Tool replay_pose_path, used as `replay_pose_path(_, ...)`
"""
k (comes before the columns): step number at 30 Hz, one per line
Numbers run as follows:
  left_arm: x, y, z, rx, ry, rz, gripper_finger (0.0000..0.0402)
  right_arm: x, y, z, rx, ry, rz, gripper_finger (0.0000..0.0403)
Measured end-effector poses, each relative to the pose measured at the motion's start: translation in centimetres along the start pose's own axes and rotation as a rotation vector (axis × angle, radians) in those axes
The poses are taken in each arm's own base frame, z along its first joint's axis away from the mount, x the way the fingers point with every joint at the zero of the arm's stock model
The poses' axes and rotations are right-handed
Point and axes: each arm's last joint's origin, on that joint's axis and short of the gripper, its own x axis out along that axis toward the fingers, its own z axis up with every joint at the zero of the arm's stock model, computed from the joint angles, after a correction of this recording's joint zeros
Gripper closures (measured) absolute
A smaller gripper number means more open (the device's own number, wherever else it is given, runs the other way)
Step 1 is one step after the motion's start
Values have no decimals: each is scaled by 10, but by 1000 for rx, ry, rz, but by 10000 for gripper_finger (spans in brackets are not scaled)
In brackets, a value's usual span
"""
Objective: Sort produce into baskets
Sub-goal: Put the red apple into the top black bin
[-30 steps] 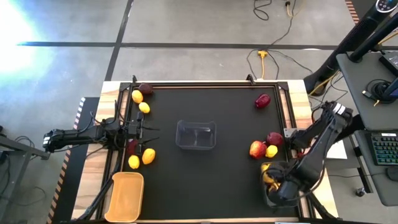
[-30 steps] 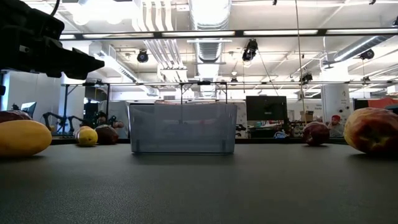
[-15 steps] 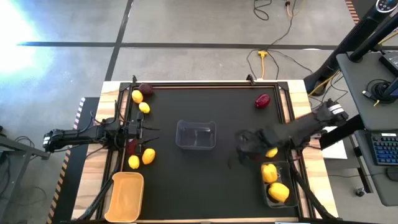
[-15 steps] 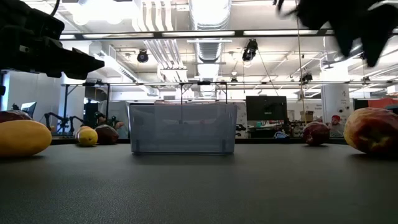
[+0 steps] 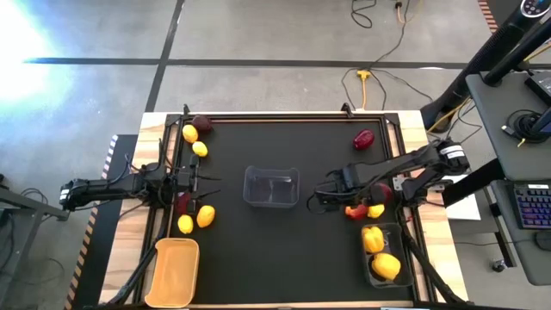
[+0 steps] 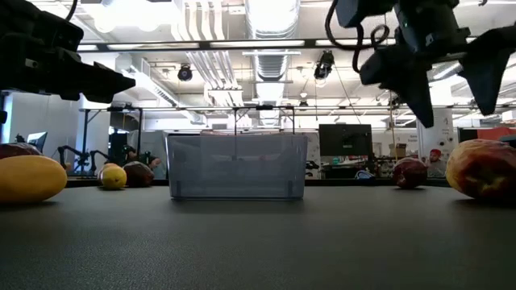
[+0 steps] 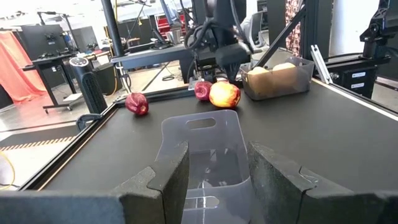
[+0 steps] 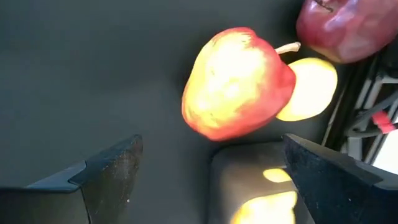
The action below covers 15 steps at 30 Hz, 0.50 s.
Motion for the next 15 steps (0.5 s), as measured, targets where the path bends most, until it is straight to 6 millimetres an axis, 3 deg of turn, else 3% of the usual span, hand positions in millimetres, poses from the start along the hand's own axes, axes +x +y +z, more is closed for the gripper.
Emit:
replay_pose_path(7,0,0,0,0,0,0,255,25,-11,4,121,-13,-82,28)
replay_pose_path(15,0,0,0,0,0,0,255,60,-8,8,217,-5,43,28)
